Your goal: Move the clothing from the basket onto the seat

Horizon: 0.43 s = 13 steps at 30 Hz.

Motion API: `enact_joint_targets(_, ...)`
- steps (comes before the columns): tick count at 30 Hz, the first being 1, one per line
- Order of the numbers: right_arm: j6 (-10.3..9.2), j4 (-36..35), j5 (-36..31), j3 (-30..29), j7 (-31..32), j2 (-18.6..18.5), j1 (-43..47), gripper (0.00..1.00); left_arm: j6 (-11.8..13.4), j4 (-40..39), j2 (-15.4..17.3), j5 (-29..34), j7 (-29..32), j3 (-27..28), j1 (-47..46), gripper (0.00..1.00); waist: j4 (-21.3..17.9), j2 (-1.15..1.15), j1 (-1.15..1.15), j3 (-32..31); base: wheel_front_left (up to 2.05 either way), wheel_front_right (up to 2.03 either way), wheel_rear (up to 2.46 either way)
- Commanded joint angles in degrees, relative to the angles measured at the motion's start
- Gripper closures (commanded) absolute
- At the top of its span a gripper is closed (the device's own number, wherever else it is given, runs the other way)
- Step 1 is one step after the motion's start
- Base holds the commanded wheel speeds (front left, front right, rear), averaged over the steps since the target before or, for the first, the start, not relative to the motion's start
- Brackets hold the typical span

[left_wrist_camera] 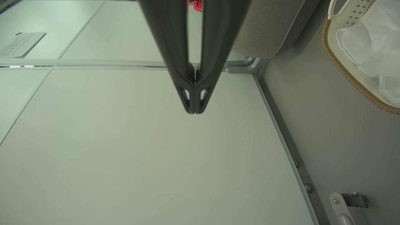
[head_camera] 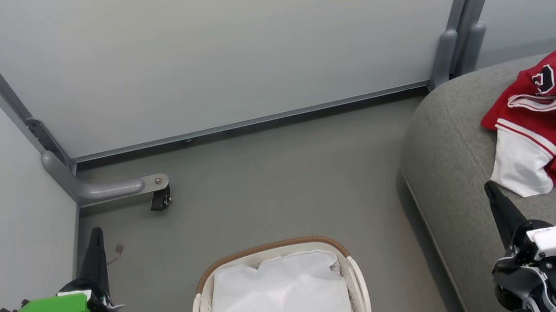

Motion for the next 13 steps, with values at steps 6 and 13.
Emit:
enact_joint_targets(6,-0.02,-0.2,0.2,-0.1,0.2,-0.4,-0.5,1.0,-0.3,-0.1,0.3,-0.2,0.2,0.1,-0.6,1.0,0.0,0.0,0.0,0.0,0.0,0.0,0.0)
enact_joint_targets(13,-0.02,-0.2,0.2,-0.1,0.2,-0.4,-0.5,1.0,-0.3,-0.1,0.3,-0.2,0.2,0.1,-0.6,1.0,0.0,0.0,0.0,0.0,0.0,0.0,0.0)
